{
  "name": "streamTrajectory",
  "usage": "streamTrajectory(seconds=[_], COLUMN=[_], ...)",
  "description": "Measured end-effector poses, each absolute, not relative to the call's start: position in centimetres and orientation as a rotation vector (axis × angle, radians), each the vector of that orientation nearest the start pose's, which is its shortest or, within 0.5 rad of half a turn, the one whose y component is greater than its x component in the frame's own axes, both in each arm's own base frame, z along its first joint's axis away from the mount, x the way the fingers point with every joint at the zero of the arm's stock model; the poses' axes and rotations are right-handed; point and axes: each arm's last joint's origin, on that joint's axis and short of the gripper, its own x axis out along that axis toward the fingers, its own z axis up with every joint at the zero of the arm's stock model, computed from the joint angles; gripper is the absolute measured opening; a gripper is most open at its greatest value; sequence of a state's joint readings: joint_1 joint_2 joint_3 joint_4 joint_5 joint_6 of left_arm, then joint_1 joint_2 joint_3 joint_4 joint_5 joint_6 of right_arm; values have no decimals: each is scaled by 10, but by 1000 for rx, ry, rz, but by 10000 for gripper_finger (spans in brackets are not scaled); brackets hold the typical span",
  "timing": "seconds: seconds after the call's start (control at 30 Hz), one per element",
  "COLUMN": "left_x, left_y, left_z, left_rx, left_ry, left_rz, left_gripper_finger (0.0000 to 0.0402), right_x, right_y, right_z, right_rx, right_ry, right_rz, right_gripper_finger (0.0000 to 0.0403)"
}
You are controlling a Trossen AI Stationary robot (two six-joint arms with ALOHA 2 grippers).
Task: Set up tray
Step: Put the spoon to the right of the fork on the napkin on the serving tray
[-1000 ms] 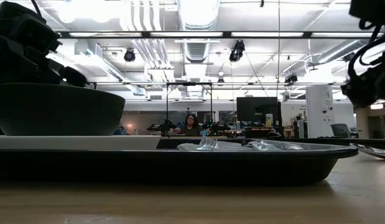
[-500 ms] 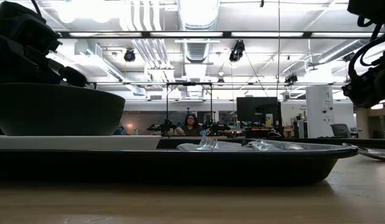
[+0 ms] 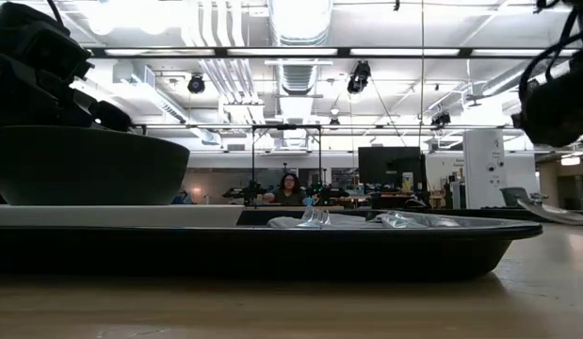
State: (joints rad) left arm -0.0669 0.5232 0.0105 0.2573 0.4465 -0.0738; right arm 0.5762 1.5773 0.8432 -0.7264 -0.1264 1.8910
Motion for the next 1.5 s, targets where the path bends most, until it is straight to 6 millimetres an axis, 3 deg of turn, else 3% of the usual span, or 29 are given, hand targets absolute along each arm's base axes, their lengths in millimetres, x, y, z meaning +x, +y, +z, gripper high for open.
streamTrajectory(seconds=[0.43,0.63,0.97,1.5], left_x=[124,124,124,124], left_y=[-21,-21,-21,-21], left_z=[144,143,143,143], left_rx=[-120,-121,-122,-122], left_ry=[272,277,279,278], left_rz=[-501,-501,-501,-501], left_gripper_finger=[99,99,99,99], right_x=[239,274,337,391], right_y=[149,145,123,83], right_z=[190,198,190,170], right_rx=[1363,1409,1420,1384], right_ry=[1213,1174,1139,1118], right_rz=[-1044,-1092,-1111,-1075], right_gripper_finger=[37,37,37,37])
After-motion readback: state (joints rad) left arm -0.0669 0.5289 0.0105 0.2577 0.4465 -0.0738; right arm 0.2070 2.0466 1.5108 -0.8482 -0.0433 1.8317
